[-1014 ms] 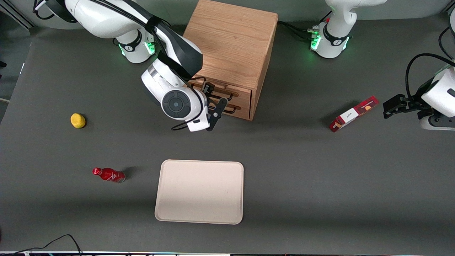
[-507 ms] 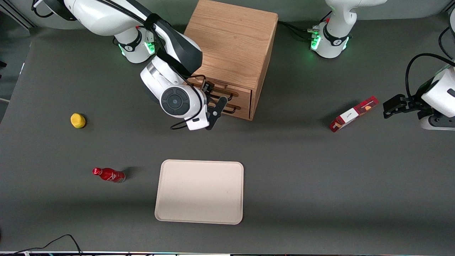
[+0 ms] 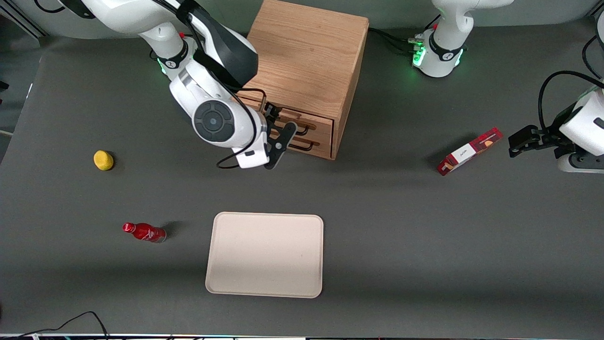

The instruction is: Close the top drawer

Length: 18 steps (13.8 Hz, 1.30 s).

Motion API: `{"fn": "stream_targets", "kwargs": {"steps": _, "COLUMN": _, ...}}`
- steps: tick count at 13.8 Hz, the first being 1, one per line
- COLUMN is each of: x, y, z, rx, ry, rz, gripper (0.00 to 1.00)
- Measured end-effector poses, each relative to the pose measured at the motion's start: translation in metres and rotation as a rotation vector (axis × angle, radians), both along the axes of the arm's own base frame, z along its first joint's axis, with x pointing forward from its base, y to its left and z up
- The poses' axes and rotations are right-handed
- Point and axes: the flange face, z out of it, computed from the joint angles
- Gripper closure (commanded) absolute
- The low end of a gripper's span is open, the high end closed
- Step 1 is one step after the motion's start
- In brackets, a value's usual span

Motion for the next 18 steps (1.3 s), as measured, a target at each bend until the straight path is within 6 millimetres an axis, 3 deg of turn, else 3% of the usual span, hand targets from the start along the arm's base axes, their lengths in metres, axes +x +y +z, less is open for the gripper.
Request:
{"fn": "stream_targets", "kwargs": {"steps": 7, "x": 0.049, "y": -0.091, "z": 0.057, "rx": -0.085, "ry": -0.107, "rz": -0.303, "gripper": 0.0}}
{"fn": "stream_targets", "kwargs": {"steps": 13, "x": 0.067, "y": -0.217, "z": 0.104, "rx": -0.247, "ry": -0.229, "rz": -0.558, "gripper": 0.0}}
{"fn": "stream_targets", "kwargs": {"steps": 18, "x": 0.06, "y": -0.348, "z": 0.141, "rx": -0.292, "ry": -0.273, "rz": -0.787, "gripper": 0.0}}
